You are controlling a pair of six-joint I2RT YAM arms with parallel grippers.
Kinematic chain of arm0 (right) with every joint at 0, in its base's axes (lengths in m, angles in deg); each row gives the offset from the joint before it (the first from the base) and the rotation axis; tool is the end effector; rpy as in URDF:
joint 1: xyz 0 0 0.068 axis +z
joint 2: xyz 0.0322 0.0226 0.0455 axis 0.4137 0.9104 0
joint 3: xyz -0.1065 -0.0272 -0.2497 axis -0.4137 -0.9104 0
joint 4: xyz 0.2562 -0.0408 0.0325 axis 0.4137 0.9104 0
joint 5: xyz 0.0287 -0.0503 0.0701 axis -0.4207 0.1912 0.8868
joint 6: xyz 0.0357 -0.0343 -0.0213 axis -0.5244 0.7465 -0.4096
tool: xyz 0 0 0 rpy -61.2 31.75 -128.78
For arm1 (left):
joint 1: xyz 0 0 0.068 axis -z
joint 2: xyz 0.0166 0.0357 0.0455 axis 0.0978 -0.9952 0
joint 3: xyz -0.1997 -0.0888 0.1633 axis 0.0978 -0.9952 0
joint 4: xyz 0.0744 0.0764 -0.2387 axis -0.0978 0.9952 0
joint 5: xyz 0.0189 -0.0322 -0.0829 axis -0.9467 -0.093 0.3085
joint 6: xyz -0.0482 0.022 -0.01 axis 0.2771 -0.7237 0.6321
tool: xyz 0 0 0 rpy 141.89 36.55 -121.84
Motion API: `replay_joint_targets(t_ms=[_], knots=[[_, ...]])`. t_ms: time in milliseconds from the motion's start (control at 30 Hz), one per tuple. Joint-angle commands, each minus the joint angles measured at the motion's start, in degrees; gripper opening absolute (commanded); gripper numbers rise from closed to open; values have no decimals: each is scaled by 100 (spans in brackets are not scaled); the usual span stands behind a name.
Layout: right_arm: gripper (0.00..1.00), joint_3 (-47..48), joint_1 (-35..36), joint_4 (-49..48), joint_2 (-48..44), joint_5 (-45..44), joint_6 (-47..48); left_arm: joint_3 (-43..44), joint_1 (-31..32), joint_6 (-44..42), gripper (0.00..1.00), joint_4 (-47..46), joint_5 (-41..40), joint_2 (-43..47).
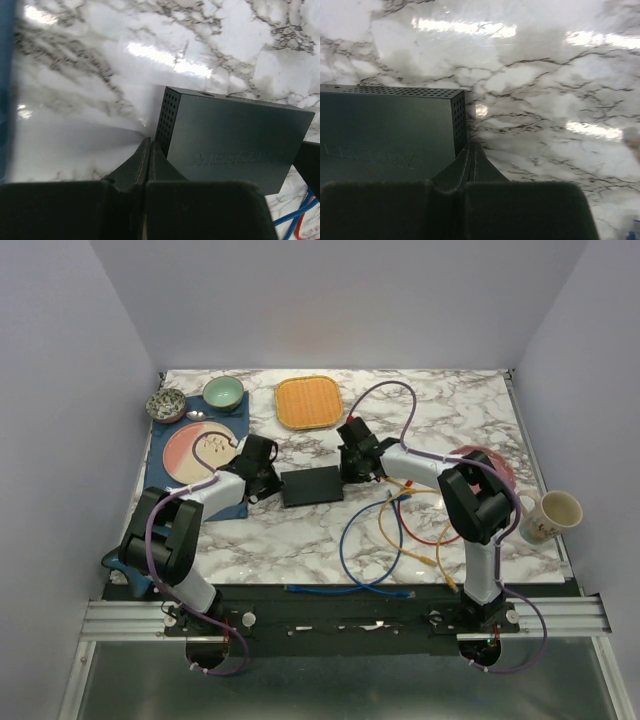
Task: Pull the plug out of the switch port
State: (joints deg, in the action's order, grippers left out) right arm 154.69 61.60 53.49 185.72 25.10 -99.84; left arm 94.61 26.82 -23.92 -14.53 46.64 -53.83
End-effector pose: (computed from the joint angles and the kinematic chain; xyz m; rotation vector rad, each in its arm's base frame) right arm 0.3364 0.2531 0.1604 -0.1122 2.6130 0.3905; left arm 0.2926 -0.1125 0.1627 -0.6424 2.4722 -0.4698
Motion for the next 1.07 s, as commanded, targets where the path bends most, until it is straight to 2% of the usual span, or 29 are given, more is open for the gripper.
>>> replay_joint_targets(t_ms=[0, 133, 233, 267, 333, 367, 400, 433, 533, 600, 700, 767, 800, 1033], knots=[[1, 14, 502, -423, 275, 1037, -373, -134, -38, 78, 0, -72, 76, 424], [1, -266, 476, -424, 12, 591, -567, -125, -126, -45, 0, 130, -127, 670], [7, -827, 318, -432, -821, 108, -620, 24, -293, -264, 13, 490, -600, 1100], [11, -1022, 300, -511, -1476, -86, -594, 103, -310, -352, 28, 735, -828, 1258], [28, -1321, 291, -538, -2077, -691, -454, 279, -337, -624, 50, 877, -1374, 1733], [35, -1505, 291, -538, -2307, -834, -227, 323, -346, -695, 76, 939, -1497, 1874], [45, -1603, 291, -520, -2744, -974, -129, 410, -355, -765, 91, 966, -1638, 2119], [50, -1682, 291, -485, -2931, -1228, -49, 437, -355, -905, 99, 975, -1648, 2225], [62, -2007, 300, -503, -3573, -1450, 197, 499, -346, -1134, 99, 1045, -1552, 2525], [80, -2165, 317, -503, -3828, -1477, 355, 455, -355, -1118, 99, 1062, -1429, 2648], [88, -2428, 379, -538, -4215, -1635, 426, 586, -346, -863, 99, 1440, -1200, 2482], [91, -2526, 388, -651, -4409, -1285, 504, 569, -346, -792, 99, 1537, -1033, 2394], [100, -2561, 431, -669, -4462, -1196, 514, 482, -346, -740, 99, 1546, -1006, 2376], [100, -3378, 564, -1381, -5577, -774, 514, 42, -337, -694, 99, 1476, -980, 2753]])
